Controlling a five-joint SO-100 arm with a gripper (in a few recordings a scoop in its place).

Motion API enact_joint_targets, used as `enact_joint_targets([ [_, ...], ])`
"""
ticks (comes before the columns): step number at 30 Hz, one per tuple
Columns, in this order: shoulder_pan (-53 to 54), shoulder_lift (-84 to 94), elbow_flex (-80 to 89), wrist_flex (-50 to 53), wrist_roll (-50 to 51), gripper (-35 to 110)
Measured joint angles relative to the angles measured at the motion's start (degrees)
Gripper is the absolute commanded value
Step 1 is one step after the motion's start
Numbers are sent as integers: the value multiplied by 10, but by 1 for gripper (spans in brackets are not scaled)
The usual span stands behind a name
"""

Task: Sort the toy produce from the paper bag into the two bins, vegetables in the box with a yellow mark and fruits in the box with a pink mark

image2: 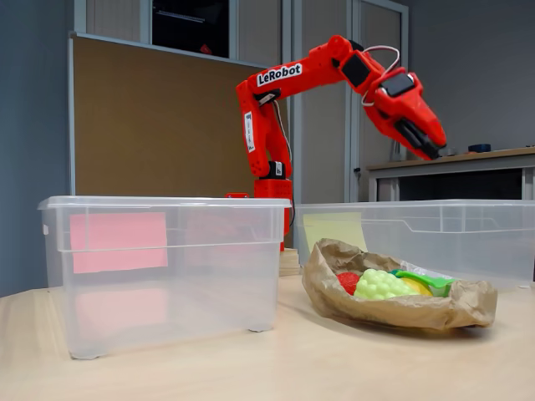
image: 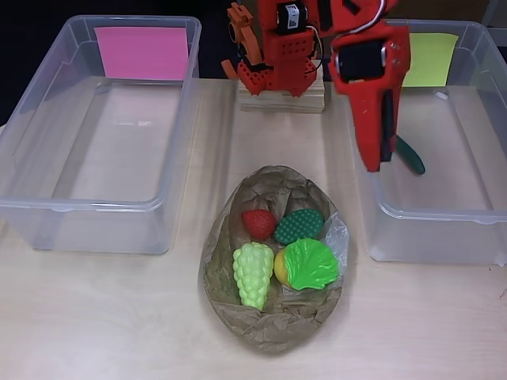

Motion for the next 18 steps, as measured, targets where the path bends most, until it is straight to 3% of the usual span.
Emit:
enact_joint_targets([
  [7, 79, -54, -3, 14, 192, 12],
  [12, 117, -107, -26, 13, 234, 25],
  [18, 149, -196, -91, 9, 249, 29],
])
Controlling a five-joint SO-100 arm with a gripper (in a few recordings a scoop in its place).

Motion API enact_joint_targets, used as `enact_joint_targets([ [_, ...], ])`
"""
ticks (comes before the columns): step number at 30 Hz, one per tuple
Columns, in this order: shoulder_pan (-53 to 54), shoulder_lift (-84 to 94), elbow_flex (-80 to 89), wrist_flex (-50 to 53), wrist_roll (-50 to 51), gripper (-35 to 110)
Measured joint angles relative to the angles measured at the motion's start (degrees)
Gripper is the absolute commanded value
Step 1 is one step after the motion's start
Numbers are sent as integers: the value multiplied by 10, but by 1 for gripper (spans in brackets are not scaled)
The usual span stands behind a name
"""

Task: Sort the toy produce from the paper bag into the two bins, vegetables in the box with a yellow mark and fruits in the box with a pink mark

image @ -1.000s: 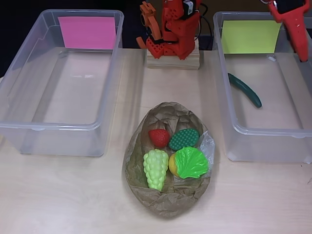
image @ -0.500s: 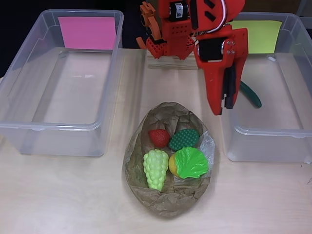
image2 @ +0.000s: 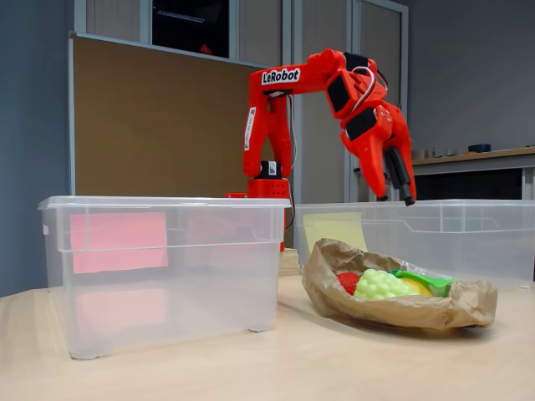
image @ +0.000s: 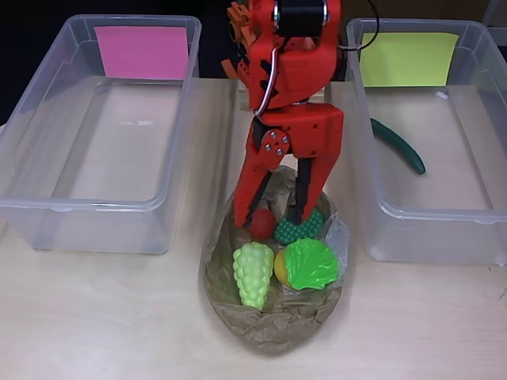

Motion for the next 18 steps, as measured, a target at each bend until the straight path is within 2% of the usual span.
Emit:
enact_joint_targets([
  [9, -6, -114, -46, -26, 59, 28],
  [15, -46, -123, -49, -47, 190, 50],
  [18, -69, -123, -45, -60, 274, 51],
])
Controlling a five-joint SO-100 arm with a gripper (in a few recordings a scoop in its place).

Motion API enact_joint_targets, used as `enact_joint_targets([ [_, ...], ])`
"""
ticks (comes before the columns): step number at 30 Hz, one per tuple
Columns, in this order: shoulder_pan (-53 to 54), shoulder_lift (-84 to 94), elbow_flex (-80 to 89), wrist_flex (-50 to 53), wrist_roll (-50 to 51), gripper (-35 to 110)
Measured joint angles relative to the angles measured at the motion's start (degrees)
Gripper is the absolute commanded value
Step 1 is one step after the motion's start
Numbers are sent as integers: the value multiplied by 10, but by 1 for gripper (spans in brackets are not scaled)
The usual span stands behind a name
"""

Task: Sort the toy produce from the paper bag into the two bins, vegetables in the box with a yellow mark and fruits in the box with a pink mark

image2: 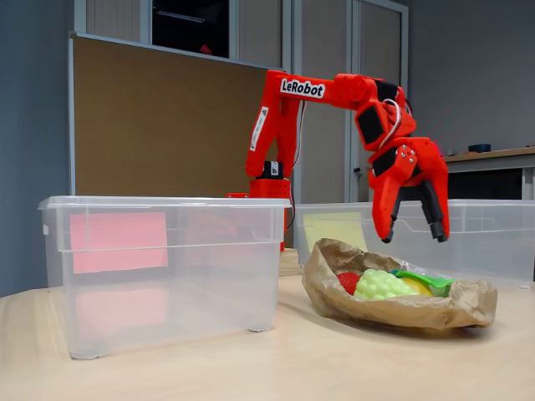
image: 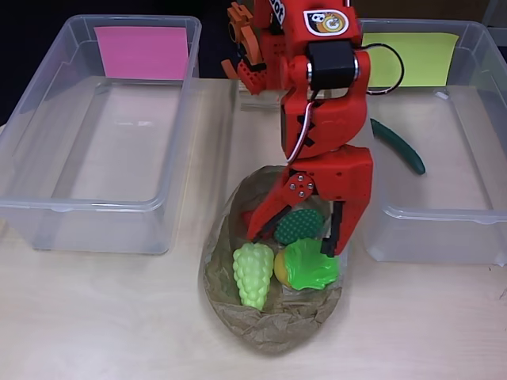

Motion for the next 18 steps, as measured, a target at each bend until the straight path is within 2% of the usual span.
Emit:
enact_joint_targets([
  [4, -14, -11, 9, -11, 90, 50],
  [12, -20, -69, 16, -46, 184, 48],
  [18, -23, -112, 5, -62, 206, 34],
])
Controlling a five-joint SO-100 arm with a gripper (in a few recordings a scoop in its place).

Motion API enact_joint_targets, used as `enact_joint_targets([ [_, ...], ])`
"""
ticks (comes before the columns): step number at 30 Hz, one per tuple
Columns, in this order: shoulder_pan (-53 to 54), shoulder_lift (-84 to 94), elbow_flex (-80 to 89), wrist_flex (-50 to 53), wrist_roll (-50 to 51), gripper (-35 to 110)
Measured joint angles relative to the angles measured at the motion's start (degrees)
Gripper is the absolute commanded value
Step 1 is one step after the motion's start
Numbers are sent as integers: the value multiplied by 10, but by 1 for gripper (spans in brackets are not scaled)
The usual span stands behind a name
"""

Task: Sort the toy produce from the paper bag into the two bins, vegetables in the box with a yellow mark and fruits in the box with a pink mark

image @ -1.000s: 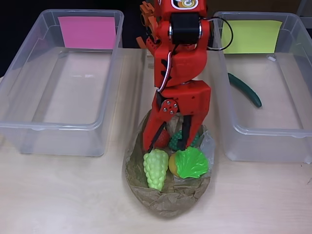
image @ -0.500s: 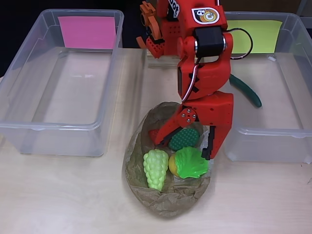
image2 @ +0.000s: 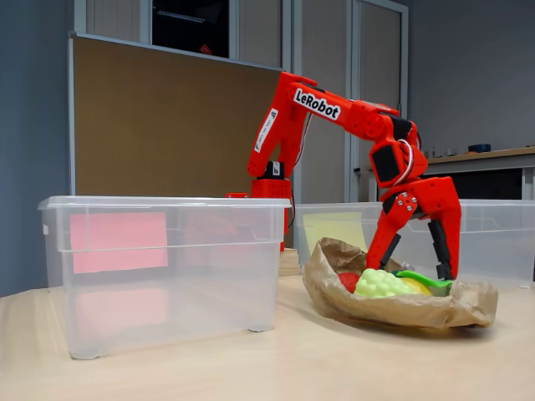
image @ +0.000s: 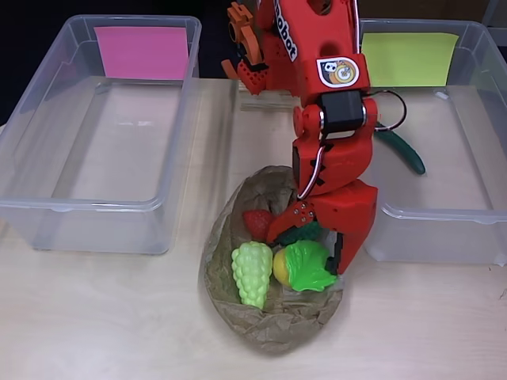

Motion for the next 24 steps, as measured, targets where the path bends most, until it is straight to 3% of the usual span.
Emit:
enact_joint_targets([
  [10, 23, -12, -18, 5, -25, 0],
  [24, 54, 69, -18, 111, -216, 0],
])
